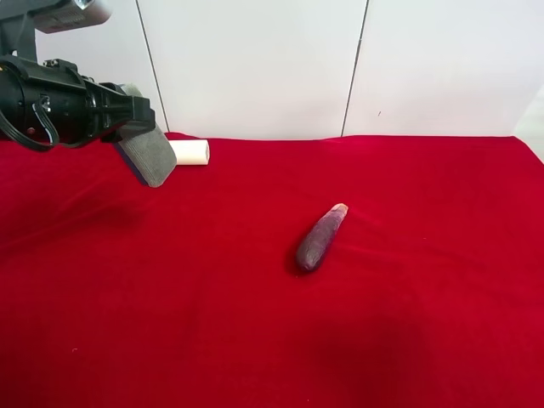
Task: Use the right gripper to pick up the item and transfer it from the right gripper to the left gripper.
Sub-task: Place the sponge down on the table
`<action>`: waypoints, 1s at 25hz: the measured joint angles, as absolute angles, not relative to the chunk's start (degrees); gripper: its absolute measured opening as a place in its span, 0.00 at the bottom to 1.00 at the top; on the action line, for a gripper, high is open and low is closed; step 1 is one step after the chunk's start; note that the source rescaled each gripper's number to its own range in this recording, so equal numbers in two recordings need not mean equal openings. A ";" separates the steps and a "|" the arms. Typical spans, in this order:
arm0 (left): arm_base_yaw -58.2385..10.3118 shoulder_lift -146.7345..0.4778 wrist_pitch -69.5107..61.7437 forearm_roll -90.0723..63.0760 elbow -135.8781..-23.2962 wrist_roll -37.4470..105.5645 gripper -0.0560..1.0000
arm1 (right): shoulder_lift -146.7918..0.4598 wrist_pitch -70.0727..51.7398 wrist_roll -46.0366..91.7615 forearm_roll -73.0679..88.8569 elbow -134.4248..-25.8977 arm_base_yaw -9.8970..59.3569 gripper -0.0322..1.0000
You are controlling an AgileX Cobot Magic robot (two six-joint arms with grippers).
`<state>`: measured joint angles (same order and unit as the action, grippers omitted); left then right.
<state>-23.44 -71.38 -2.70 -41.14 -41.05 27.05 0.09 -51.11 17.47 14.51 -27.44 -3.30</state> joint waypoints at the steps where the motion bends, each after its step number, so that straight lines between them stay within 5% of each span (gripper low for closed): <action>1: -23.44 -71.38 -2.70 -41.14 -41.05 27.05 0.05 | 0.09 -51.11 16.79 14.17 -27.44 -3.30 1.00; 25: -23.44 -71.38 -2.70 -41.14 -41.05 27.05 0.05 | 0.09 -66.30 5.71 3.02 -30.73 -3.35 1.00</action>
